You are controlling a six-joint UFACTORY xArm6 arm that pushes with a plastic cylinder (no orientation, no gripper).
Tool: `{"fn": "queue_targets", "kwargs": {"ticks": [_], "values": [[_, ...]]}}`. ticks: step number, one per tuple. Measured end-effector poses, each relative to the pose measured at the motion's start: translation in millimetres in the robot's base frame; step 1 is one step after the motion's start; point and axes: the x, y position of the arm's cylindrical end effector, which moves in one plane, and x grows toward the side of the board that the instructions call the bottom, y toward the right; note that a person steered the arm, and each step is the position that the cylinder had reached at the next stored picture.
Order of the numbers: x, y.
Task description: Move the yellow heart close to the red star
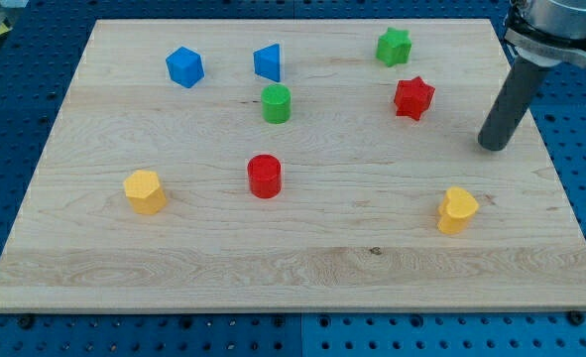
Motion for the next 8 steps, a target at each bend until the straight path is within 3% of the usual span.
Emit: {"fn": "queue_targets", "kwargs": {"ticks": [3, 5, 6, 8], "values": [[80, 2], [111, -3], [116, -59], [72, -76]]}}
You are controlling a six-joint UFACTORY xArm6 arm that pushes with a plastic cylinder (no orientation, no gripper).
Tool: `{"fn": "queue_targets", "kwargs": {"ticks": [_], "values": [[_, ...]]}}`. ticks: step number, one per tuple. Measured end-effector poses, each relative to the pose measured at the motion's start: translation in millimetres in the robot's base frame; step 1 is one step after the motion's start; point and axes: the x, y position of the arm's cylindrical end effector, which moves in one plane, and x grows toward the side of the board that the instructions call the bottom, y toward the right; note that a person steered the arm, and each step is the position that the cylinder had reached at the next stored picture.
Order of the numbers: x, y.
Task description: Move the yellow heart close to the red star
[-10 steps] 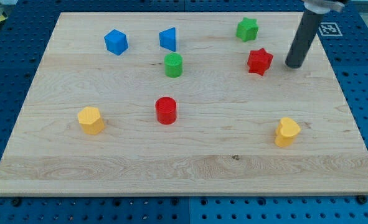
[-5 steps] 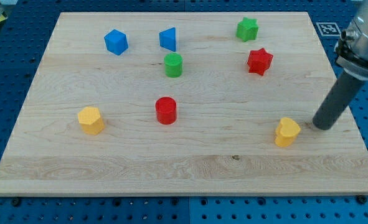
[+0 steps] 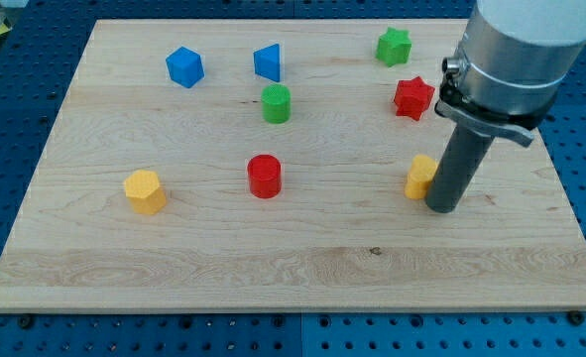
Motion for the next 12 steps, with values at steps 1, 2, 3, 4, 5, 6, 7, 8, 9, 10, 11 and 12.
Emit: {"fn": "queue_targets", "kwargs": {"ticks": [1, 2, 3, 4, 5, 6, 7, 8, 9, 10, 11, 12], "values": [[-2, -1], [-18, -12], [-47, -12], [-71, -17], [-88, -20], [-49, -17], [-36, -47], [-36, -90], [-45, -89], [-47, -85], [-47, -86], [-63, -76]]}}
